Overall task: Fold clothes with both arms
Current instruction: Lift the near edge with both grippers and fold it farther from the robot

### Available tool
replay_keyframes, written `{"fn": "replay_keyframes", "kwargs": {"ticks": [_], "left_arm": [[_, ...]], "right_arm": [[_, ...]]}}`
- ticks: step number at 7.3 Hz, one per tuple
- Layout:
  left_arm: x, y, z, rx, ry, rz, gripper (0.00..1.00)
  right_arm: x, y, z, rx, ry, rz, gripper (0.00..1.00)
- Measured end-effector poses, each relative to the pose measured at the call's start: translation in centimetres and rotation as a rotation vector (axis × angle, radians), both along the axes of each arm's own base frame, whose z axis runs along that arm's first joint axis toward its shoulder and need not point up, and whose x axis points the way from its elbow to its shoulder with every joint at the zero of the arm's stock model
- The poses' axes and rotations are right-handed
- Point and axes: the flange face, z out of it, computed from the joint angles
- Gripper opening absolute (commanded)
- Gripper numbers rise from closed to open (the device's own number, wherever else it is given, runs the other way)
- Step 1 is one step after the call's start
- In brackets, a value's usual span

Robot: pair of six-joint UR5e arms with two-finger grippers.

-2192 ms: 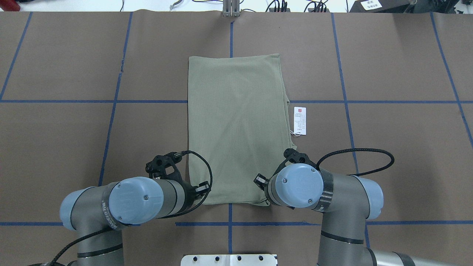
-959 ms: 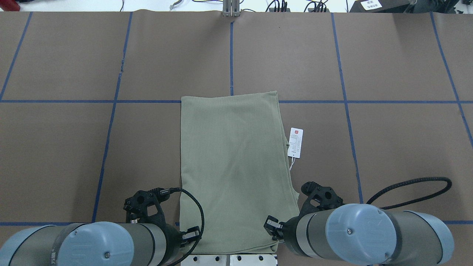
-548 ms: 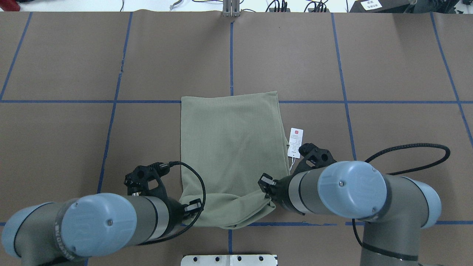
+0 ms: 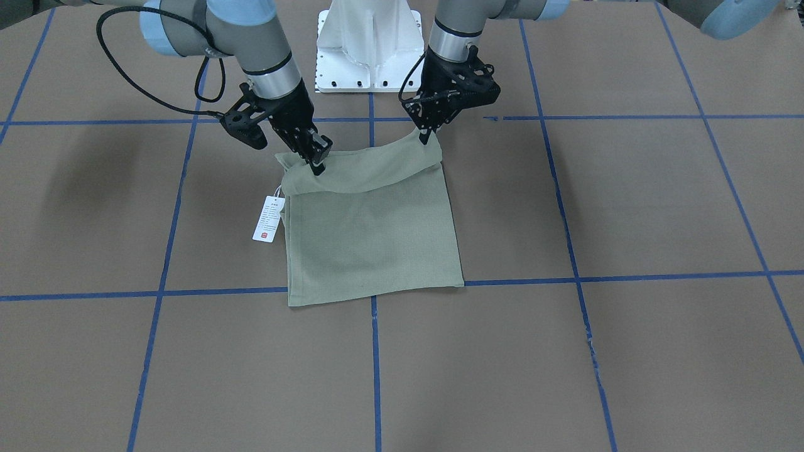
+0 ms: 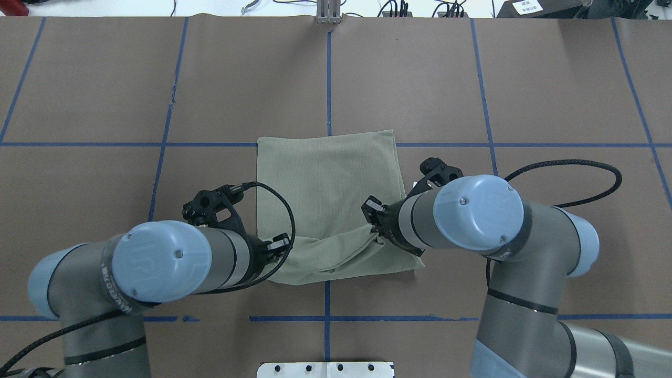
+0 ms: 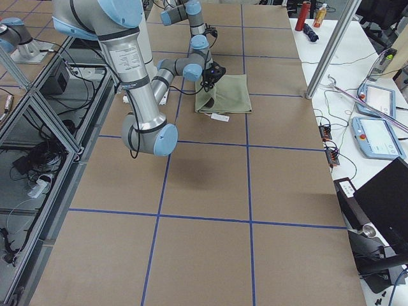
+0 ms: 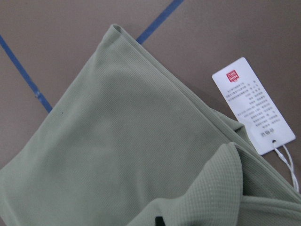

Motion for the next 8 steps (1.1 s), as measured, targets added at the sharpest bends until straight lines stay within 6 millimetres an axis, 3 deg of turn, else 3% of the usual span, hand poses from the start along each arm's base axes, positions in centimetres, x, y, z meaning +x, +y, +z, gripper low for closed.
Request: {"fn": "replay_keyframes", "kwargs": {"ticks": [2, 4, 5, 6, 8], "left_arm": [[2.3, -4.1, 1.6, 0.008, 0.008, -0.042, 0.00], [2.9, -7.1, 1.9, 0.007, 0.004, -0.080, 0.00], [2.6, -8.5, 2.0, 0.004, -0.002, -0.100, 0.53], [2.7, -10.6, 2.0, 0.007, -0.019, -0.119, 1.00], [1.6, -17.1, 3.4, 0.059, -0.115, -0.140, 1.00]], "right_arm": [[-1.8, -3.9, 0.3, -0.017, 0.005, 0.023, 0.00], [-2.7, -6.1, 0.1, -0.028, 0.014, 0.034, 0.00], [-2.9, -7.2, 0.1, -0.040, 0.019, 0.038, 0.14], [-2.7, -8.5, 0.4, -0.059, 0.024, 0.042, 0.99], [-2.6, -12.6, 1.9, -0.077, 0.071, 0.054, 1.00]]}}
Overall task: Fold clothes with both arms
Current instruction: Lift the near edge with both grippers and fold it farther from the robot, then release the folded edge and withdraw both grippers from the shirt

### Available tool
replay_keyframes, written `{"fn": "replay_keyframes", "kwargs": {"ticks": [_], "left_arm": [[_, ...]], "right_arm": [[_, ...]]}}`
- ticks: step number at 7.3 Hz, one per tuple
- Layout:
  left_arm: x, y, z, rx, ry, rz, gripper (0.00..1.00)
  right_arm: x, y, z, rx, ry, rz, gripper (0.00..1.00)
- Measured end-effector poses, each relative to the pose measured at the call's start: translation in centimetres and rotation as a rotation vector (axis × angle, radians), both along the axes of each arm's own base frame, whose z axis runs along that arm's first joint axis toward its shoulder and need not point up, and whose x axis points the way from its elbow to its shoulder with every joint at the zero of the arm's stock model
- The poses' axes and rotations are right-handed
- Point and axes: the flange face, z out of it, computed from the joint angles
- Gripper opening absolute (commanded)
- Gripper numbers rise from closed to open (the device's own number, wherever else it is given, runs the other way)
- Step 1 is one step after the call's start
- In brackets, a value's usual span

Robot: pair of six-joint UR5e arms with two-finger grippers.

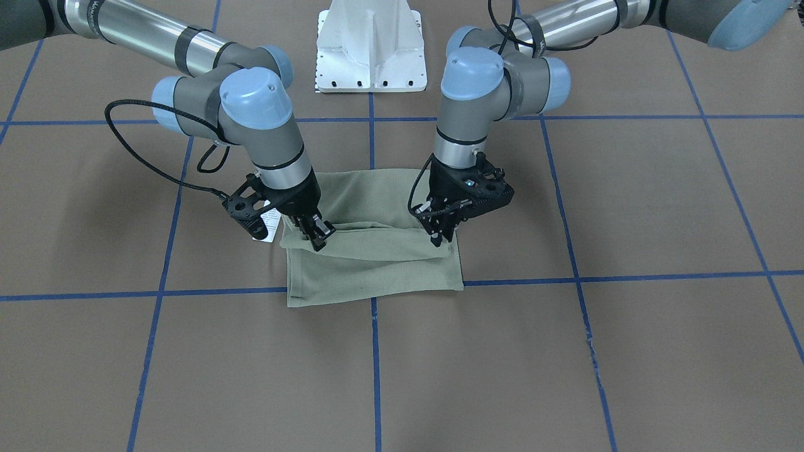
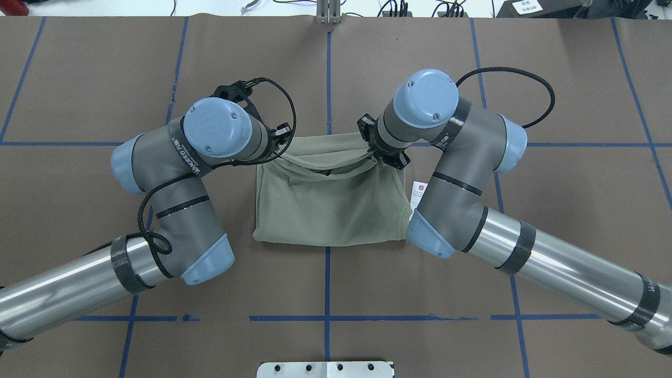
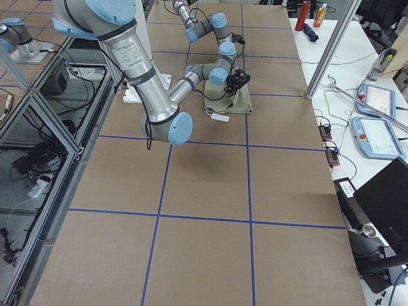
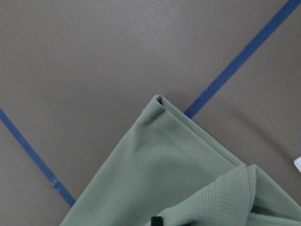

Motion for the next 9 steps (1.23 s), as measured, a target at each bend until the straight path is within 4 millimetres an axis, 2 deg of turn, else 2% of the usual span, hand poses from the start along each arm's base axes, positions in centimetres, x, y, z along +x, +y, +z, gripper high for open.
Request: {"fn": "replay_keyframes", "kwargs": {"ticks": [1, 2, 3, 4, 5, 6, 7, 8, 9], "left_arm": [[-2.0, -3.0, 0.7, 0.028, -0.042, -0.011, 1.00], [-3.4, -4.7, 1.0, 0.047, -0.065, -0.014, 1.00], [-4.3, -5.5, 1.1, 0.056, -0.072, -0.002, 1.00], [-5.6, -6.4, 1.1, 0.065, -0.073, 0.030, 1.00], [-7.8, -7.7, 1.2, 0.083, -0.077, 0.068, 1.00], [-11.0, -8.8, 1.7, 0.116, -0.088, 0.109, 1.00], [-15.2, -9.3, 3.0, 0.160, -0.101, 0.161, 1.00], [-20.8, -9.1, 4.9, 0.213, -0.119, 0.223, 1.00], [-26.5, -8.2, 7.6, 0.270, -0.154, 0.283, 1.00]], "right_arm": [[0.3, -2.1, 0.3, 0.006, 0.022, 0.006, 1.00], [0.7, -3.6, 0.2, 0.011, 0.033, 0.012, 1.00], [1.1, -4.8, 0.2, 0.012, 0.040, 0.013, 1.00], [2.3, -6.2, 0.4, 0.028, 0.048, -0.009, 1.00], [4.8, -8.1, 1.2, 0.058, 0.056, -0.063, 1.00], [8.9, -10.3, 3.2, 0.096, 0.066, -0.141, 1.00], [14.0, -12.5, 6.5, 0.151, 0.085, -0.226, 1.00], [20.0, -14.1, 10.8, 0.228, 0.117, -0.314, 1.00], [26.1, -14.8, 15.5, 0.313, 0.147, -0.410, 1.00]]}}
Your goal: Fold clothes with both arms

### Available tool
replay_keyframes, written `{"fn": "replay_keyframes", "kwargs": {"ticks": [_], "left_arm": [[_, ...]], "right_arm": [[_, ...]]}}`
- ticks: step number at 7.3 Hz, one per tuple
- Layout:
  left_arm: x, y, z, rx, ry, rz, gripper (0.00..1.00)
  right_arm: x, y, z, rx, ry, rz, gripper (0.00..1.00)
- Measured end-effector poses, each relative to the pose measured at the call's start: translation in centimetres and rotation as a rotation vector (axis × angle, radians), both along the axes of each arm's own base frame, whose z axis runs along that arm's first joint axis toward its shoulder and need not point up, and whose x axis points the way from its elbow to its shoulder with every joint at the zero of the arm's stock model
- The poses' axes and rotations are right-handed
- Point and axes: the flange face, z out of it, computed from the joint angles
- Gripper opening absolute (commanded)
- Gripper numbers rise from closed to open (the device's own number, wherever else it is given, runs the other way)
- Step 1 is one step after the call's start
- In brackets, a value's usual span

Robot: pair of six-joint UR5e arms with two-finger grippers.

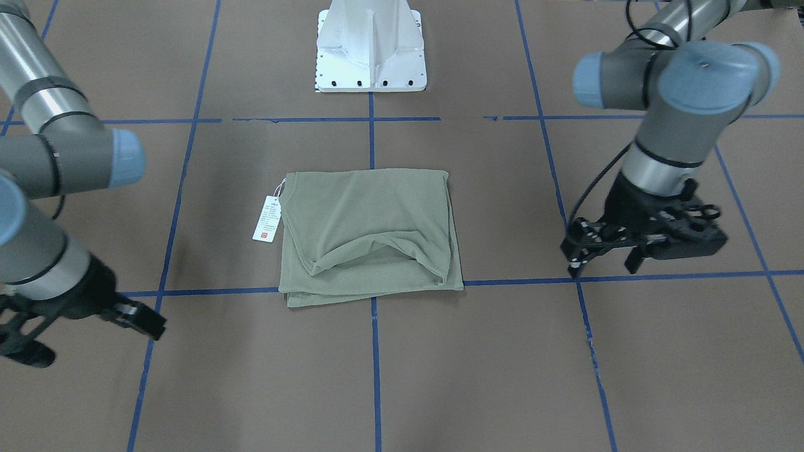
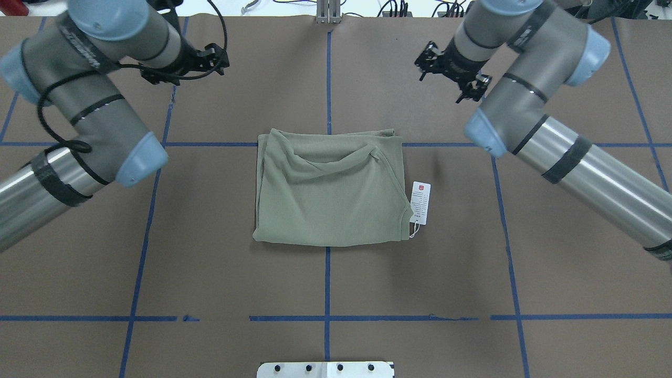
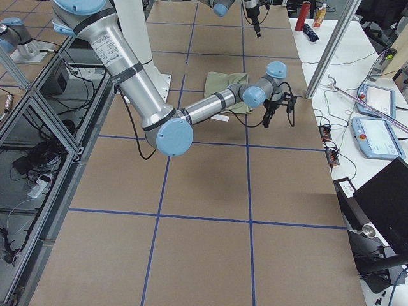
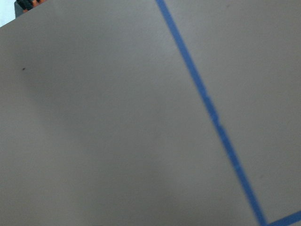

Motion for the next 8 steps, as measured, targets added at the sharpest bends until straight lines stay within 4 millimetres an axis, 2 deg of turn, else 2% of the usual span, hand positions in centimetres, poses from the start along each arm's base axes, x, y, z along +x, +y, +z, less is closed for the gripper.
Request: {"fn": "replay_keyframes", "kwargs": {"ticks": [1, 2, 3, 4, 5, 6, 8], "left_arm": [[-5.5, 1.3, 3.3, 0.070, -0.064, 0.062, 1.00], [-10.9, 3.0, 7.3, 0.135, -0.147, 0.130, 1.00], [-15.7, 5.1, 11.6, 0.149, -0.206, 0.171, 1.00], [-19.6, 7.6, 15.5, 0.120, -0.224, 0.186, 1.00], [-22.0, 9.7, 17.6, 0.099, -0.218, 0.192, 1.00], [-23.0, 10.8, 18.2, 0.091, -0.202, 0.196, 1.00], [-23.4, 11.5, 18.9, 0.079, -0.188, 0.204, 1.00]], "right_arm": [[6.0, 0.3, 4.9, 0.082, 0.022, -0.097, 1.00], [11.4, 1.6, 9.7, 0.152, 0.042, -0.181, 1.00], [15.7, 3.9, 14.5, 0.197, 0.056, -0.253, 1.00], [19.0, 7.0, 19.4, 0.231, 0.065, -0.325, 1.00], [21.2, 9.8, 22.8, 0.257, 0.061, -0.379, 1.00], [22.3, 11.5, 24.1, 0.278, 0.057, -0.404, 1.00], [24.4, 13.9, 24.8, 0.280, 0.051, -0.390, 1.00]]}}
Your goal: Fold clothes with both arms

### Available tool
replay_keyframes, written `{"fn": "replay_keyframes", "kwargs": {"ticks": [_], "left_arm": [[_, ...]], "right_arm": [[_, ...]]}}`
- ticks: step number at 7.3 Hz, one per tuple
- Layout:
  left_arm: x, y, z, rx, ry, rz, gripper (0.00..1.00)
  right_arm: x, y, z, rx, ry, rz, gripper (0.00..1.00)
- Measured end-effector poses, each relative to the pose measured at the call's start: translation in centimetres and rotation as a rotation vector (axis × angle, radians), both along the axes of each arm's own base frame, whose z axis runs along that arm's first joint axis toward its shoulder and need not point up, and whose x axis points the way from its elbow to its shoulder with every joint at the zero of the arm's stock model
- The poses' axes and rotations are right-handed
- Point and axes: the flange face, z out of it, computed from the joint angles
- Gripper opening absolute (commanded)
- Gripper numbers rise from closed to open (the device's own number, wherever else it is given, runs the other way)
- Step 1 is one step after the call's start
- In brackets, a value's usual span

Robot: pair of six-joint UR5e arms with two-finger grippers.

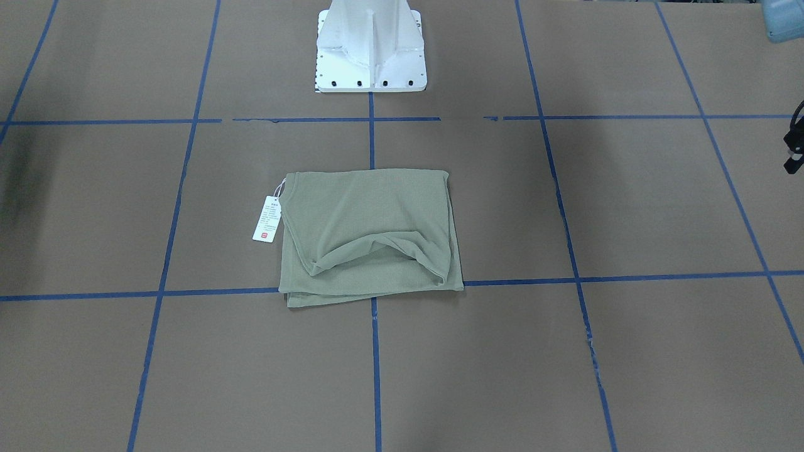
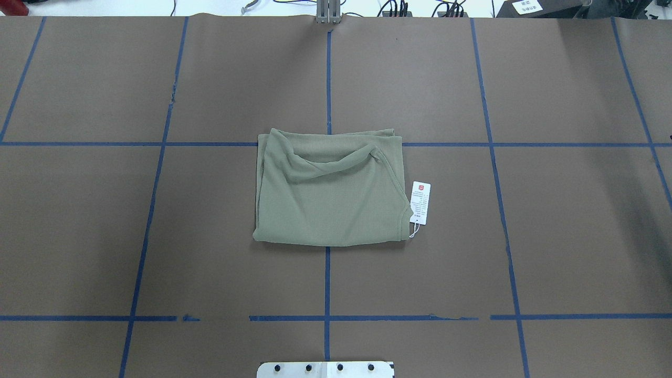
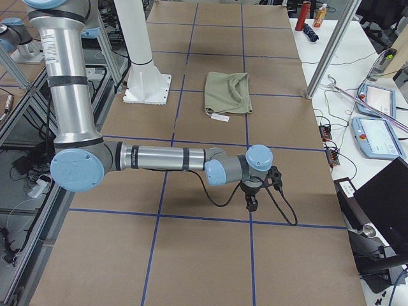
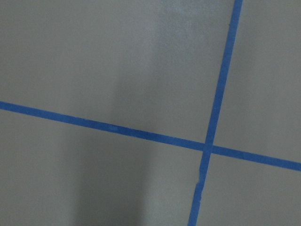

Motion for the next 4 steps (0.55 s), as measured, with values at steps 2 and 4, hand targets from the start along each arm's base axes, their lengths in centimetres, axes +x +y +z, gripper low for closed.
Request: {"fn": "replay_keyframes", "kwargs": {"ticks": [2, 4], "left_arm": [[-0.3, 0.6, 3.7, -0.059, -0.022, 0.024, 1.00], [-2.4, 2.2, 8.0, -0.072, -0.091, 0.147, 1.00]], "right_arm": [[1.7, 1.2, 0.1, -0.034, -0.011, 0.030, 1.00], [2.9, 1.2, -1.7, -0.104, -0.006, 0.054, 1.00]]}}
